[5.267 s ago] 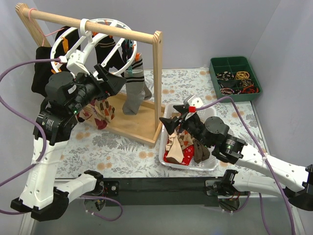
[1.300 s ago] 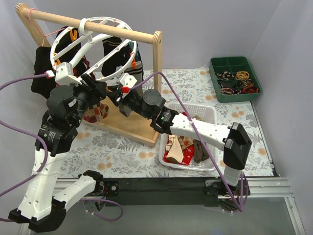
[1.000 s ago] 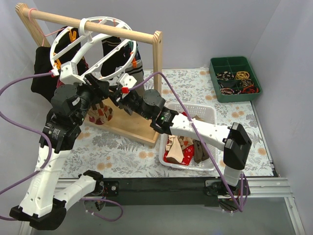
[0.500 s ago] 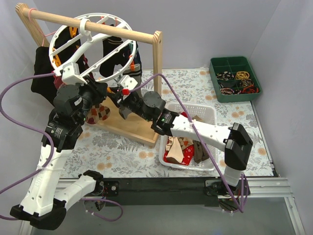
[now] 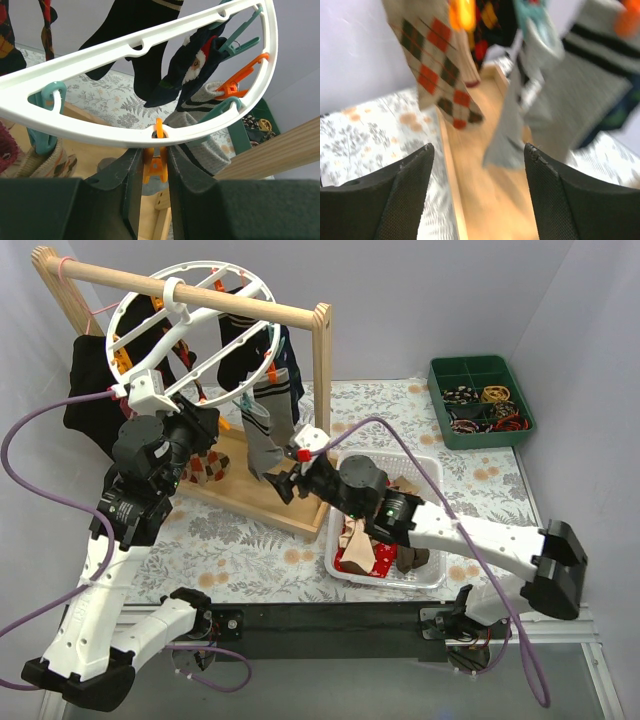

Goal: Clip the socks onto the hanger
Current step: Open the clamp at the hanger, then pick up the sock from the bin.

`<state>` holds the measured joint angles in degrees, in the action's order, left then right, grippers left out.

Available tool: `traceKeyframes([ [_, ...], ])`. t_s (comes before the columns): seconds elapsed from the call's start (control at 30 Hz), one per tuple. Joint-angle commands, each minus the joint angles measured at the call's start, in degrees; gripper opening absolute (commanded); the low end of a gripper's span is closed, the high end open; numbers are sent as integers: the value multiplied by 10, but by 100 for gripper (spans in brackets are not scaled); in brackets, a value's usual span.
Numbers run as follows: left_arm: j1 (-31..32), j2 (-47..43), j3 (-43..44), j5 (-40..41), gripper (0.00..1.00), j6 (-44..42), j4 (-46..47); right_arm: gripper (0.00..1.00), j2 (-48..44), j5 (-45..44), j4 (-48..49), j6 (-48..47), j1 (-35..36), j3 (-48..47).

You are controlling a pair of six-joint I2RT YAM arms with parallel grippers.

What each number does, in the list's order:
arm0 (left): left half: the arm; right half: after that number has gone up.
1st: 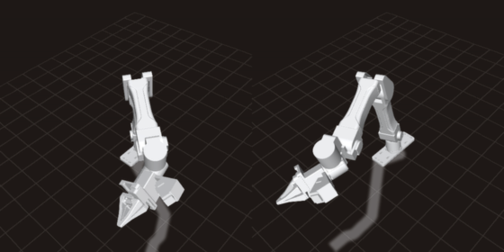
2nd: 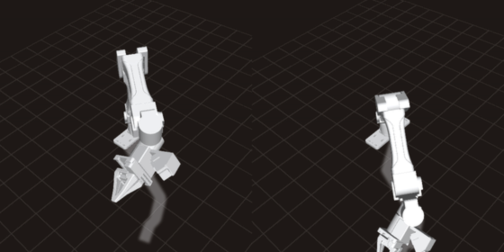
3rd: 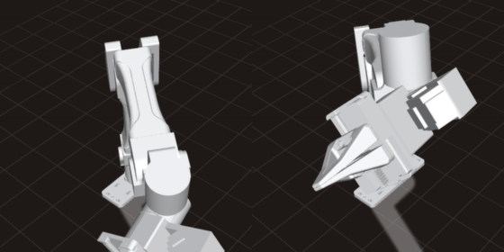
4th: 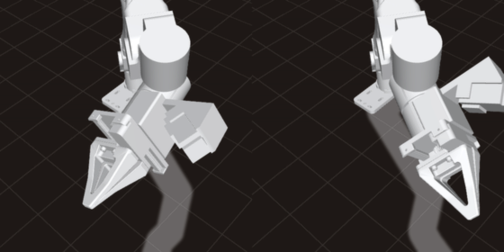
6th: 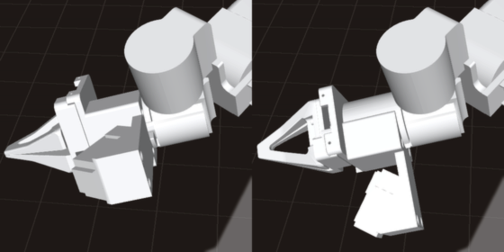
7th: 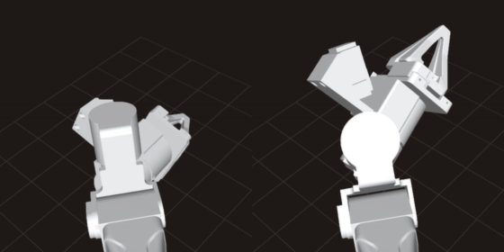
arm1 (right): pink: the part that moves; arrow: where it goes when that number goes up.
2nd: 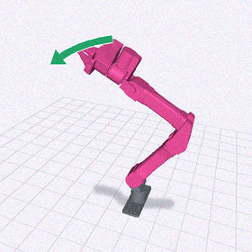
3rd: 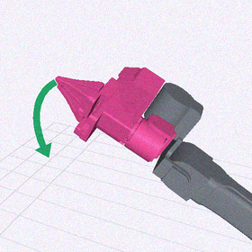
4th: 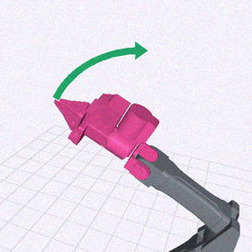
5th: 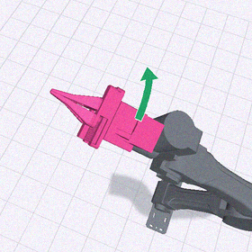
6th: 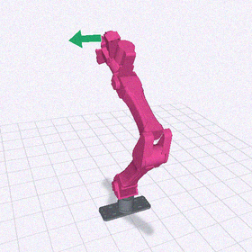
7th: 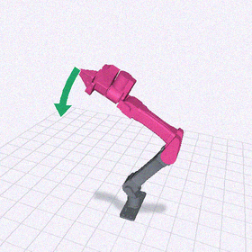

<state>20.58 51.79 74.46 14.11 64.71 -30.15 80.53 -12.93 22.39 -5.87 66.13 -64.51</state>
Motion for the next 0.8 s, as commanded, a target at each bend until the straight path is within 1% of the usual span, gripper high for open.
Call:
traceKeyframes([
  [0.0,-2,-10,-7,6,0,-9,15,78,-99,-103,-119,36,-4,62],
  [0.07,-2,-13,-10,6,0,-7,15,78,-140,-137,-166,52,-11,83],
  [0.1,-2,-14,-9,5,0,-6,14,78,-152,-144,-221,81,-26,101],
  [0.13,-2,-16,-10,4,0,-6,14,78,-164,-148,-249,92,-35,109],
  [0.2,-2,-20,-9,5,0,-8,12,77,-199,-143,-292,124,-71,134],
  [0.23,-2,-20,-8,6,0,-8,11,77,-209,-140,-331,139,-86,141],
  [0.33,-2,-21,-4,7,0,-8,3,75,-245,-105,-375,173,-150,176],
  [0.4,-2,-21,0,7,0,-8,0,75,-259,-90,-384,180,-195,191],
  [0.47,-2,-20,2,7,0,-9,-1,75,-255,-69,-386,185,-224,208],
  [0.5,-2,-20,3,7,0,-9,-3,74,-250,-63,-386,188,-252,212],
  [0.63,-2,-16,11,2,0,-8,-9,72,-216,-47,-375,202,-311,222],
  [0.77,-2,-16,12,-1,0,-5,-10,72,-170,-16,-331,219,-361,239],
])
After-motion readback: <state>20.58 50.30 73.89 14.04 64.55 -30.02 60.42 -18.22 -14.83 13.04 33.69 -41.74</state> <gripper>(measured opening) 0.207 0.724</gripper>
